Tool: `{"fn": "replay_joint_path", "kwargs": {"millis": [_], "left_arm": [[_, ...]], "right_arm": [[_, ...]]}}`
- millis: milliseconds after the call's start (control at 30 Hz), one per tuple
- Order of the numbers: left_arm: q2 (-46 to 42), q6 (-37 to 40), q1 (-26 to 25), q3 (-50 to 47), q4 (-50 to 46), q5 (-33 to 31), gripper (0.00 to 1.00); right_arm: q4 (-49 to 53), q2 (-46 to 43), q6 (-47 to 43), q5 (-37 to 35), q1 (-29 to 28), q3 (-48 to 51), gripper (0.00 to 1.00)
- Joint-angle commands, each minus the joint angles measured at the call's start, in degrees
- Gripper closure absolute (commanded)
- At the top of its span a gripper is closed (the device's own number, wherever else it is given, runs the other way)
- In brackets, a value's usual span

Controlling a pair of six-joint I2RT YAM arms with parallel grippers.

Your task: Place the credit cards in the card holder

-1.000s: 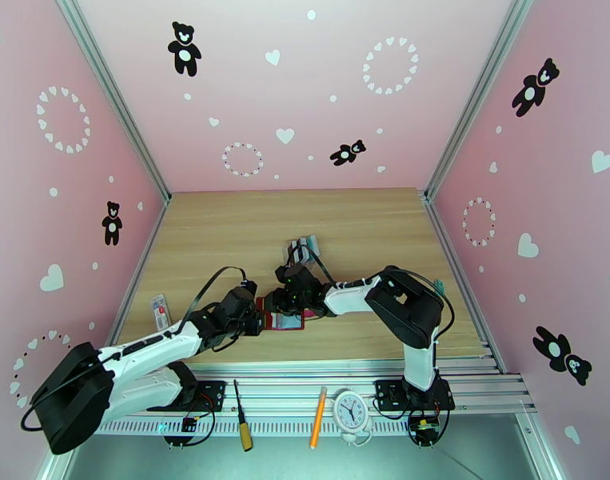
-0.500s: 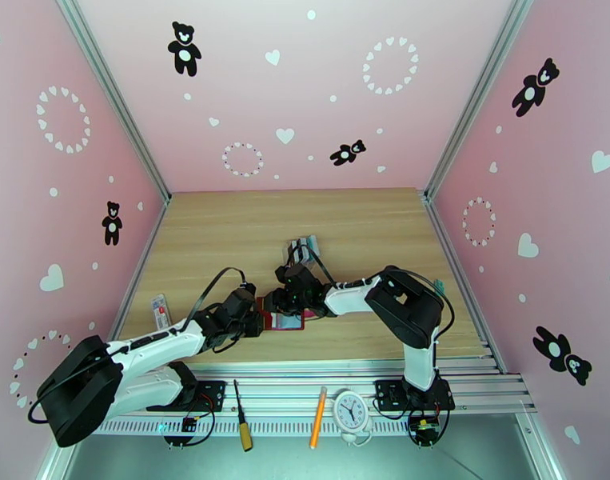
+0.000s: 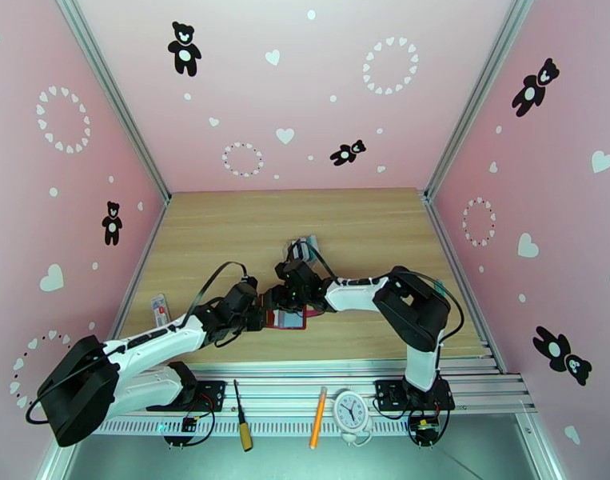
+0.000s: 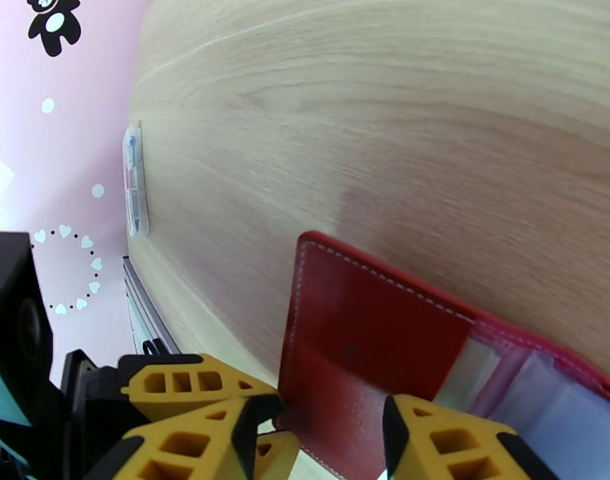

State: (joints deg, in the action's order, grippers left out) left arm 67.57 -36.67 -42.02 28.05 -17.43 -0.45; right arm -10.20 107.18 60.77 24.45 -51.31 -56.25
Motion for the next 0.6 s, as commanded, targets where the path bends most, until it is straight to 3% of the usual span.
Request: {"fn": "replay_joint_path", "kwargs": {"millis": [0, 567], "left_arm": [[-1.54, 0.98, -0.34, 2.11, -1.66, -0.72, 0.70], [-6.07, 0.89, -0.34, -1.22, 1.23, 7.19, 0.65]], "right_arm": [[3.62, -3.65, -2.21, -1.31, 0.07, -0.68, 0.51], [22.48, -9.68, -10.50, -13.95, 0.86, 0.26, 0.51]]}}
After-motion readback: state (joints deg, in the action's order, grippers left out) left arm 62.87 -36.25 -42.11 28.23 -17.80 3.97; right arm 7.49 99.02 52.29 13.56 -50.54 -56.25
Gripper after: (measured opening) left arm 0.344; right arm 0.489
